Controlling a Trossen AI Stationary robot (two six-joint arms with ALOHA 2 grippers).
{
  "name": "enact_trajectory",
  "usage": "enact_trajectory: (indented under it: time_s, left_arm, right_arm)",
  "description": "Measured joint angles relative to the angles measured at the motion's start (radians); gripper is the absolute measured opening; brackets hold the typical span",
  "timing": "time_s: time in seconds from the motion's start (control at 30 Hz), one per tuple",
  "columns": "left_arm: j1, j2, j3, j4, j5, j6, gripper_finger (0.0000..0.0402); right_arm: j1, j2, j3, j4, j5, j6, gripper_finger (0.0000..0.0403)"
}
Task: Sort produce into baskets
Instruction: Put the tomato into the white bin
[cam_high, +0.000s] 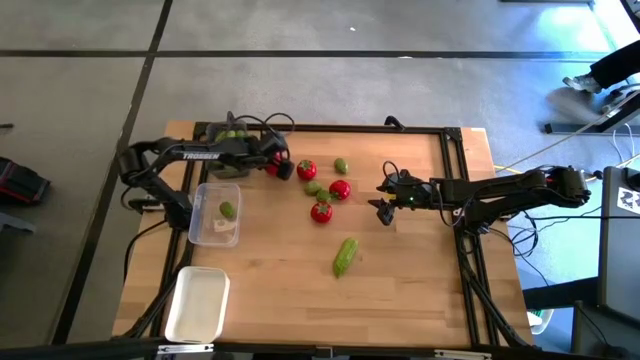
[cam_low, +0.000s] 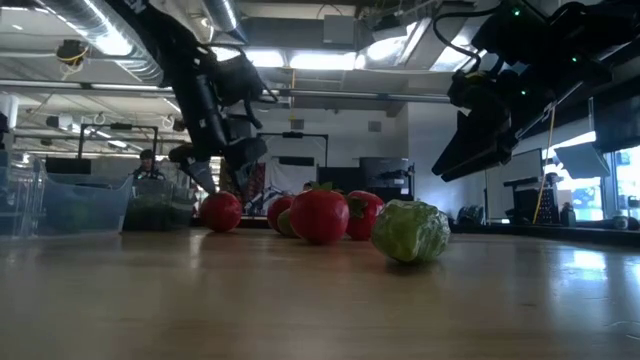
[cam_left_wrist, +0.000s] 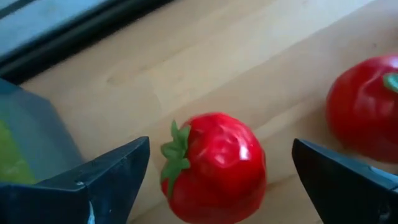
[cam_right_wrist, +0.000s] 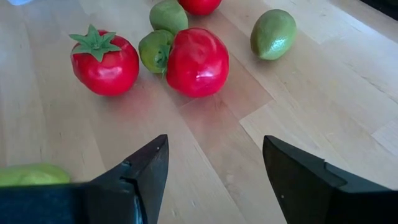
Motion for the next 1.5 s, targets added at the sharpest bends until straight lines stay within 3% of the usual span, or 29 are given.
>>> enact_trajectory:
  time_s: [0.57,0.93,1.17,1.5]
  left_arm:
    - [0.005,0.096,0.0,0.009,0.019,-0.021,0.0386]
    - [-0.009,0.092,0.0,0.007,0.019,0.001,0.0282]
    - [-0.073,0.033,0.034,-0.07,0.021,0.001,0.0284]
    - [-0.248,-0.14,0.137,-0.282,0.021,-0.002,0.0285]
  right_arm:
    - [0.0,0.0,0.0,-0.001,0.002,-0.001,0.0241]
    - [0.0,0.0,0.0,-0.001,0.003,-0.001,0.0241]
    - [0.0,0.0,0.0,-0.001,0.003,-0.018,0.0241]
    - [0.0,0.0,0.0,-0.002,0.003,-0.024,0.0241]
